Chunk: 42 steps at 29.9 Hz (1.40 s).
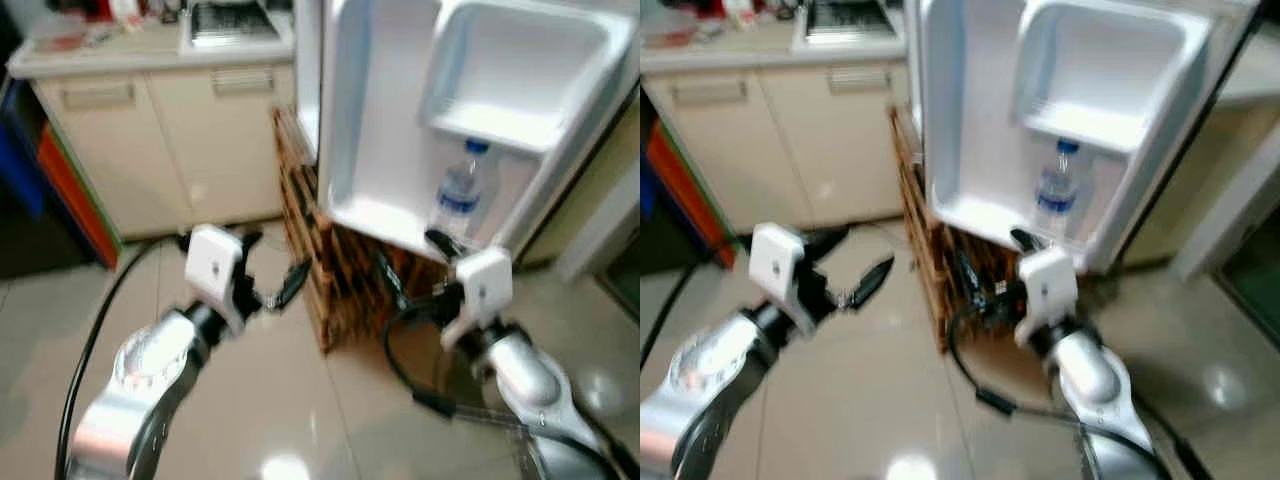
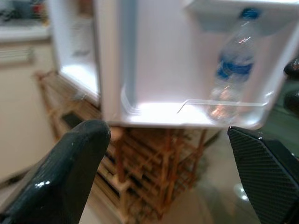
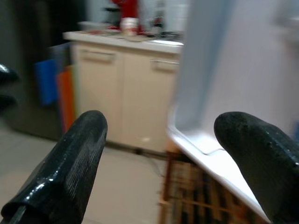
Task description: Restocking fridge
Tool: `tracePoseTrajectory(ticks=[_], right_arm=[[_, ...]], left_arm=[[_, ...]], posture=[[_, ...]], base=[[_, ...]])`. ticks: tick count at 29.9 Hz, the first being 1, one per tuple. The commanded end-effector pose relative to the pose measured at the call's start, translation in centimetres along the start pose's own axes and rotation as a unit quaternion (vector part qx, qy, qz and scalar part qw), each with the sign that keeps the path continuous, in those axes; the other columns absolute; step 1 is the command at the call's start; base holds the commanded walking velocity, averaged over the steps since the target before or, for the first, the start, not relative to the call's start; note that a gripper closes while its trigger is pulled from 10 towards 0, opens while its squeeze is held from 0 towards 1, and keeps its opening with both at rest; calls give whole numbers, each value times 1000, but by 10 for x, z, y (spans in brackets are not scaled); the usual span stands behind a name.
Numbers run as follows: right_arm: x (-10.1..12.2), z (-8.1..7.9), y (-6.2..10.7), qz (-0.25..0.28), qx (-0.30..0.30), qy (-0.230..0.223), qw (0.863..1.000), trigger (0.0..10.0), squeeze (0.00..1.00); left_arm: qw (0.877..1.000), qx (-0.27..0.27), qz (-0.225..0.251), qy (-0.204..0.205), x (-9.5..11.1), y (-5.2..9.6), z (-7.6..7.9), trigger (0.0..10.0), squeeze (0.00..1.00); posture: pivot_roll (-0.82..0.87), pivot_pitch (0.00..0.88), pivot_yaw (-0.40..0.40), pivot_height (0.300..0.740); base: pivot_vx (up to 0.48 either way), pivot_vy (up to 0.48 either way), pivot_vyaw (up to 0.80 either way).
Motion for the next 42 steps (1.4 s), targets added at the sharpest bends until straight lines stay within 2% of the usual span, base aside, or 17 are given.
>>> tracePoseTrajectory(ticks=[1,5,15,22,28,29,30,31,32,36,37,38,39,42], right_arm=[[0,6,2,-3,-10,9,1000,10000,0],[0,5,0,3,-15,-2,1000,10000,0],[4,16,-4,19,-58,-20,998,10000,0],[-3,33,-16,-5,-115,-16,993,10000,0],[-17,50,-25,-54,-175,-14,983,10000,0],[-17,52,-26,-55,-184,-16,981,10000,114],[-19,56,-26,-59,-197,-16,979,10000,592],[-19,56,-26,-59,-197,-16,979,10000,592],[-20,62,-27,-64,-214,-15,975,10000,1000],[-18,69,-29,-62,-237,0,970,10000,1000],[-17,70,-29,-63,-240,2,969,10000,761],[-17,70,-29,-63,-240,2,969,10000,761],[-16,71,-28,-65,-245,9,967,10000,0],[-15,72,-27,-68,-243,14,967,10000,0]], left_arm=[[1000,-3,9,-6,6,-2,1,10000,0],[1000,2,12,-9,6,-2,-1,10000,0],[999,15,33,-2,9,-2,-7,10000,0],[999,12,36,-5,9,-3,-8,10000,0],[999,10,38,-10,9,-4,-8,10000,0],[999,10,38,-9,9,-4,-8,10000,0],[999,10,38,-9,9,-4,-8,10000,0],[999,10,38,-9,9,-4,-8,10000,0],[999,7,37,-11,8,-4,-7,10000,0],[999,3,36,-10,8,-4,-6,10000,0],[999,1,36,-9,7,-4,-6,10000,0],[999,1,36,-9,7,-4,-6,10000,0],[999,-13,33,-2,7,-4,-3,10000,0],[999,-30,33,8,6,-3,1,10000,0]], posture=[[61,0,25,740],[62,0,26,740],[66,0,28,740],[67,0,34,740],[72,0,31,740],[73,0,31,740],[75,0,30,740],[75,0,30,740],[75,0,30,740],[75,0,30,740],[75,0,30,740],[75,0,30,740],[75,0,30,740],[74,0,31,740]], base=[[0,-480,800],[0,-480,600],[0,0,0],[0,0,0],[0,0,0],[0,0,0],[0,0,0],[0,0,0],[0,0,0],[0,0,0],[0,0,0],[0,0,0],[0,0,0],[0,0,0]])
Point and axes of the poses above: a point about 5 cm out from each wrist's last joint towards the gripper, its own y axis pointing back from the gripper into the wrist, its own x axis along the axis of the wrist's last joint, z = x × y, the point moved 2 cm from there along -y, pointing out of the wrist towards the gripper, and after that the axes turned 12 degrees about y, right-handed, at the moved point
